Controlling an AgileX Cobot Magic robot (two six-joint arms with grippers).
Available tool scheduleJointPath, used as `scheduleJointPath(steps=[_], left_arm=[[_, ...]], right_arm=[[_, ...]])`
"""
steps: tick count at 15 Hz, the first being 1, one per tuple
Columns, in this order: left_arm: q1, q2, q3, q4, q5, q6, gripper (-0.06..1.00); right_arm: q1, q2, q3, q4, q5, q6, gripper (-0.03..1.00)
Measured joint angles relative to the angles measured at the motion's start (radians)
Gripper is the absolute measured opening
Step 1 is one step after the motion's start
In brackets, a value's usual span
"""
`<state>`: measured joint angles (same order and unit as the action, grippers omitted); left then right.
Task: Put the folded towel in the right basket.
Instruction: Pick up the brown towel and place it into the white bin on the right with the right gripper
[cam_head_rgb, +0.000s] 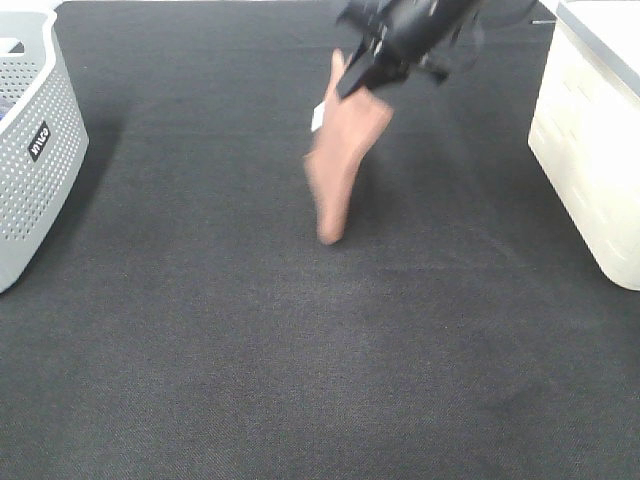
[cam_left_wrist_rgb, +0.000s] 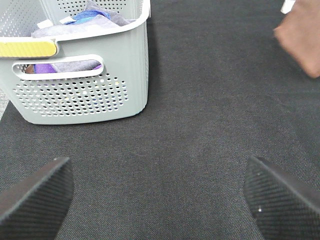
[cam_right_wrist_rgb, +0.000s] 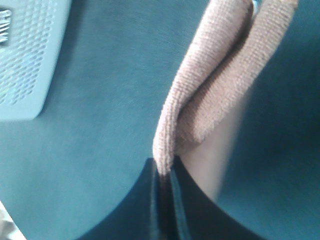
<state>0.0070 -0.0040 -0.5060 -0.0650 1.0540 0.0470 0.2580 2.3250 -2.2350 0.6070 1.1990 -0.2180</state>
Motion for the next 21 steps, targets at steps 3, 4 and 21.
scheduleJointPath(steps=[3, 4, 21], left_arm=[[0.000, 0.000, 0.000, 0.000, 0.000, 0.000, 0.87], [0.000, 0.000, 0.000, 0.000, 0.000, 0.000, 0.87], [0.000, 0.000, 0.000, 0.000, 0.000, 0.000, 0.87]], right_arm=[[0.000, -0.051, -0.065, -0.095, 0.011, 0.033, 0.00], [0.000, -0.078, -0.099, -0.154, 0.012, 0.053, 0.00], [-0.500, -0.418, 0.117, -0.418, 0.021, 0.124, 0.00]])
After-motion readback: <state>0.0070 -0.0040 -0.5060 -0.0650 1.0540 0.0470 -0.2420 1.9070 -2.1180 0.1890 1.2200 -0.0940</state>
